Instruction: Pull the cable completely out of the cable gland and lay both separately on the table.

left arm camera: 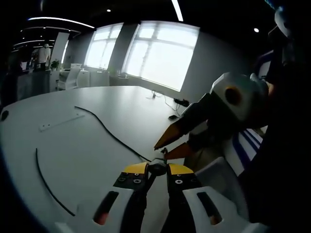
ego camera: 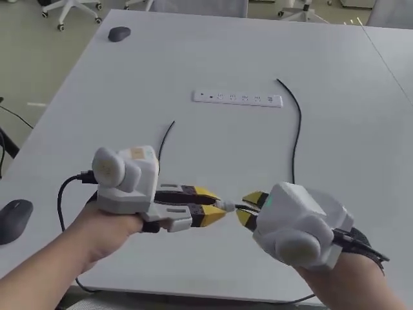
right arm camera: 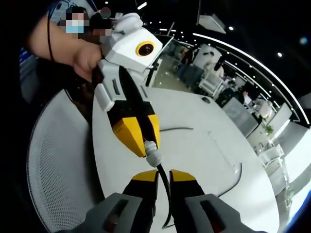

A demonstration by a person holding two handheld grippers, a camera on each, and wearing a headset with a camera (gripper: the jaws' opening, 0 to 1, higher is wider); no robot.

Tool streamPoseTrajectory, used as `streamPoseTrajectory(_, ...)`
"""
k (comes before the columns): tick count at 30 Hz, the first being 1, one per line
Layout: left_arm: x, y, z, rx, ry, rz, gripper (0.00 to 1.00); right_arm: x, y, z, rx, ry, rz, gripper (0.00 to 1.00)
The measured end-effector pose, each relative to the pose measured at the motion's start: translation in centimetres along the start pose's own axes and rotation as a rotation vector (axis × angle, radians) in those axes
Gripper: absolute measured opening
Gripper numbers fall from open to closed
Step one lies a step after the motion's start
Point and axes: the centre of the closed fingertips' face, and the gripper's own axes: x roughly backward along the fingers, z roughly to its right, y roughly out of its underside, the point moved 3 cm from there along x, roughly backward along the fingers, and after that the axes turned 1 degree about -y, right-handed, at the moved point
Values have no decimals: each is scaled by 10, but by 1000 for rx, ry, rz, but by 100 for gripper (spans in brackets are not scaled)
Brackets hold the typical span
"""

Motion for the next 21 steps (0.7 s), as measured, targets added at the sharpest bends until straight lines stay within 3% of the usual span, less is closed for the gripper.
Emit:
streamPoseTrajectory(4, 0, 0, -1, -5, -2, -3, 15, -1, 0, -1, 18, 0, -2, 2)
streamPoseTrajectory(11, 1, 1, 1, -36, 11, -1, 14, -2, 2, -3, -37, -20, 10, 1)
streamPoseTrajectory(19, 2, 2, 1, -74, 16, -13, 14, -4, 4, -4, -144, -31, 16, 0)
streamPoseTrajectory(21, 2, 3, 1, -84, 15, -19, 14, -5, 8, -3, -204, -30, 11, 0)
